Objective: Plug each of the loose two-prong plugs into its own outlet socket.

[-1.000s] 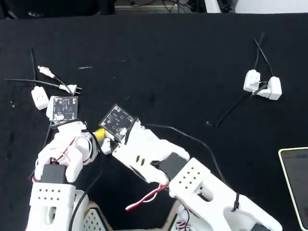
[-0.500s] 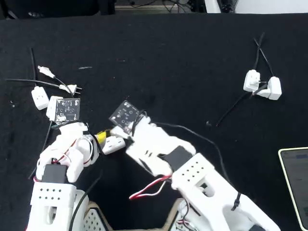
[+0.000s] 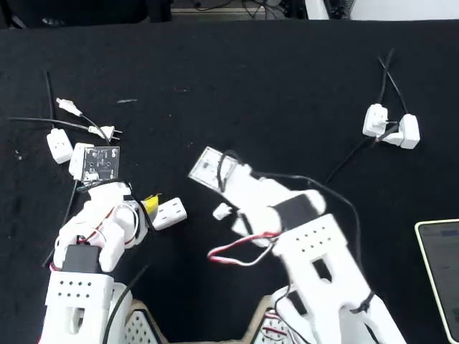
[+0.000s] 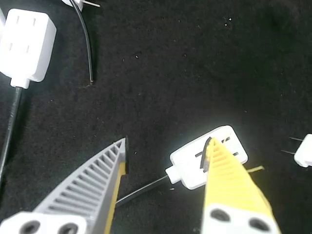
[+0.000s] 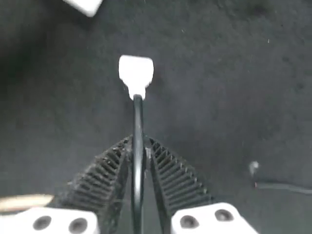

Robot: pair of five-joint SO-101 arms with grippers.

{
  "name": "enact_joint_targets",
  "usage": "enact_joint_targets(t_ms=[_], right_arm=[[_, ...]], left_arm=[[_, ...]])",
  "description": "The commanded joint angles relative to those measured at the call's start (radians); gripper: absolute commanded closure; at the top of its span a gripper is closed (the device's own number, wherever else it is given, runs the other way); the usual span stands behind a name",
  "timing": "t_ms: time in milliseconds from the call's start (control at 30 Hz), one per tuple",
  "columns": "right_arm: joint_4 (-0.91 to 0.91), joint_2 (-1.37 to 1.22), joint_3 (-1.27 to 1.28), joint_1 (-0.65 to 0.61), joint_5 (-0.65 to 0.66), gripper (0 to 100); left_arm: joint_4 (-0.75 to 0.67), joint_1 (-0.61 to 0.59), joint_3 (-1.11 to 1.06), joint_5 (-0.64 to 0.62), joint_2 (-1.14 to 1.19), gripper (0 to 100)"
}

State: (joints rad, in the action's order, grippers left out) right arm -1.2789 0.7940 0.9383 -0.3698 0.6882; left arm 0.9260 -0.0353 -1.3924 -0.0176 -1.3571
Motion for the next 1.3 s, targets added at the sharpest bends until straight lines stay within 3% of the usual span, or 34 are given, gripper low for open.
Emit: enact_joint_targets(t_ms=[0, 167, 267, 400, 500, 633, 733, 1000, 1267], right_arm=[[-0.043, 0.012, -0.021, 0.091, 0.081, 98.8], [-0.015, 0.012, 0.059, 0.219, 0.075, 98.7], [-0.018, 0.012, 0.097, 0.213, 0.063, 94.6], [-0.014, 0.01, 0.117, 0.12, 0.052, 80.5], [-0.037, 0.012, 0.073, 0.043, 0.014, 82.5], [-0.087, 0.004, -0.082, -0.018, -0.215, 84.3], [0.026, -0.019, -0.05, -0.066, -0.341, 84.3], [0.313, -0.12, 0.127, -0.334, -0.488, 84.3], [0.321, -0.208, 0.134, -0.282, -0.486, 84.2]], left_arm=[[-0.015, 0.005, 0.015, 0.011, -0.011, 74], [-0.015, 0.005, 0.018, 0.011, -0.011, 74], [-0.015, 0.005, 0.019, 0.011, -0.011, 74], [-0.015, 0.005, 0.021, 0.011, -0.011, 74], [-0.015, 0.004, 0.018, 0.011, -0.011, 74], [-0.015, 0.004, 0.016, 0.011, -0.011, 74], [-0.015, 0.004, 0.018, 0.011, -0.011, 74], [-0.015, 0.002, 0.015, 0.011, -0.011, 74], [-0.012, 0.002, 0.015, 0.012, -0.011, 74]])
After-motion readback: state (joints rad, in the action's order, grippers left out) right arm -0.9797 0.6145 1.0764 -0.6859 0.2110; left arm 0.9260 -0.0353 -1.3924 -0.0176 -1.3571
